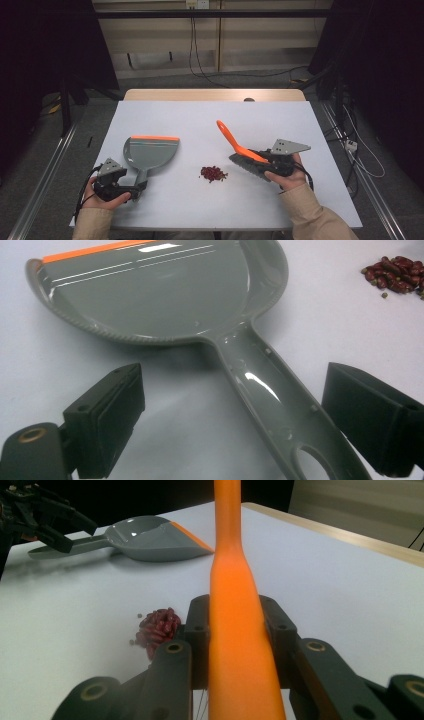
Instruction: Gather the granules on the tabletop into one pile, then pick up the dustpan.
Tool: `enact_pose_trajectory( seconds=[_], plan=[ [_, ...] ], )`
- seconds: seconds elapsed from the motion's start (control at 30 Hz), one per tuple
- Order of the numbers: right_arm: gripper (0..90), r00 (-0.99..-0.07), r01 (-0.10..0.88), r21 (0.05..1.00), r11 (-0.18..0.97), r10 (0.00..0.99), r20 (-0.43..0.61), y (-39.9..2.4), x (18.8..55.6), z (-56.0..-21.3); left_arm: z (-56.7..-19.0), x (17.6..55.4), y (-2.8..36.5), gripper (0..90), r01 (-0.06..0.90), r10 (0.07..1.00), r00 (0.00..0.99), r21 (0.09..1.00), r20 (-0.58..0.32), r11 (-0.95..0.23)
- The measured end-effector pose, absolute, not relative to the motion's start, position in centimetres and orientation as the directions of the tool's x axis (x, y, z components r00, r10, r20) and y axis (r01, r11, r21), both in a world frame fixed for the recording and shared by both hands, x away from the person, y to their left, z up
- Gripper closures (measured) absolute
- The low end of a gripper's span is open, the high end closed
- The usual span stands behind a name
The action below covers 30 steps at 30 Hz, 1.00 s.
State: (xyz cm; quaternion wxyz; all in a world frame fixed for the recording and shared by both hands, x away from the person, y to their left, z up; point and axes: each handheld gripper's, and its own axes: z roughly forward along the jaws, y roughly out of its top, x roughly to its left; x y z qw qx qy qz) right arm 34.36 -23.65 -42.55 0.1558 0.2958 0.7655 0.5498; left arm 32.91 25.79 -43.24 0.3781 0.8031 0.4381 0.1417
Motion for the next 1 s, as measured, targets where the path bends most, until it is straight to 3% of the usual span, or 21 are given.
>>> enact_pose_trajectory(
  seconds=[0.23,0.5,0.63,0.83,0.93,1.0],
  plan=[
    [71.0,-0.773,0.277,0.937,0.213,0.628,0.086,-23.7,34.5,-42.5,-42.7,33.2,25.4,12.3,0.596,0.837,0.54,0.742,-0.088,-0.307],
    [71.0,-0.773,0.272,0.939,0.212,0.629,0.083,-23.4,34.6,-42.5,-43.5,35.0,24.3,21.6,0.672,0.882,0.466,0.676,-0.07,-0.301],
    [71.0,-0.767,0.275,0.938,0.213,0.637,0.081,-23.7,34.6,-42.5,-43.8,35.5,25.1,37.4,0.676,0.884,0.467,0.658,-0.033,-0.332],
    [71.0,-0.762,0.274,0.938,0.212,0.642,0.078,-23.7,34.5,-42.5,-43.9,36.8,24.3,49.5,0.648,0.839,0.544,0.635,0.0,-0.42],
    [71.0,-0.763,0.279,0.936,0.214,0.642,0.08,-23.7,34.5,-42.5,-44.1,37.2,23.9,63.0,0.639,0.814,0.581,0.628,-0.015,-0.444],
    [71.0,-0.763,0.28,0.937,0.211,0.641,0.084,-23.7,34.5,-42.6,-44.0,37.3,24.0,63.7,0.632,0.804,0.595,0.625,-0.011,-0.459]
  ],
)
